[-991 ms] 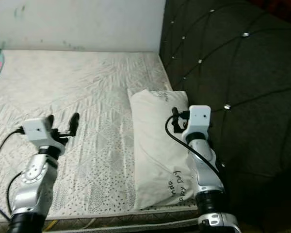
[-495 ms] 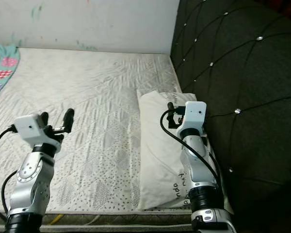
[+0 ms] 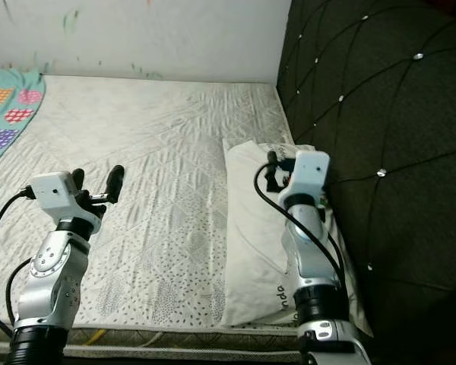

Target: Clean up the room

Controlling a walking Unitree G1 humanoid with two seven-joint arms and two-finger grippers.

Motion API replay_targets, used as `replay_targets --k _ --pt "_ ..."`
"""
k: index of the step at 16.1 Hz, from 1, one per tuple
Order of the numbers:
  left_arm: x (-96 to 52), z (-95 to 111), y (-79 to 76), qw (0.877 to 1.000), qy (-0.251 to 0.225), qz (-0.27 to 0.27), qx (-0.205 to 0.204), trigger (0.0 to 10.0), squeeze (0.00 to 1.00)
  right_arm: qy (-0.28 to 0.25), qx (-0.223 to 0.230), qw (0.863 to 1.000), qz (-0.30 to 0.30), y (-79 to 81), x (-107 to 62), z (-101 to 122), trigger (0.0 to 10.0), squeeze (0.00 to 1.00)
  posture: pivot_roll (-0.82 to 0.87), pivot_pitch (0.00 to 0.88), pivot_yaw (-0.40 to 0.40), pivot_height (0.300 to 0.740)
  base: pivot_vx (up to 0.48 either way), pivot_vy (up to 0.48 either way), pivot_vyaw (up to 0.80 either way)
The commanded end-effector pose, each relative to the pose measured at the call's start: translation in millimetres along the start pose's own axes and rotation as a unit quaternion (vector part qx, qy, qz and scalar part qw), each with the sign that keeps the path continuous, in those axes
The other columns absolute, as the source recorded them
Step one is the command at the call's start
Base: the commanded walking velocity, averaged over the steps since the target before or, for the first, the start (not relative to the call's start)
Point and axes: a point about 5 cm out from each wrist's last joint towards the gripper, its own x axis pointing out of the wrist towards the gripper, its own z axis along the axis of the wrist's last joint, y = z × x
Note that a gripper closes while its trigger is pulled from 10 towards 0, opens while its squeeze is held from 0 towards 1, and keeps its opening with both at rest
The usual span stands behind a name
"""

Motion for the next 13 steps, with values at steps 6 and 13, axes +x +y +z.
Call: replay_targets --k 6,13 --pt "-28.4 -21 3.7 0.999 0.033 0.015 -0.007 10.0 0.00 0.015 -0.027 0.999 0.007 -14.5 -17.3 -14 10.0 0.00 0.04 0.000 -0.005 0.740 0.000 0.000 0.00" --pt "-32.9 -12 8.2 0.999 0.040 0.010 0.001 10.0 0.00 0.008 -0.037 0.999 -0.010 -27.8 -21.5 -2 10.0 0.00 0.02 0.000 -0.001 0.740 0.000 0.000 0.00"
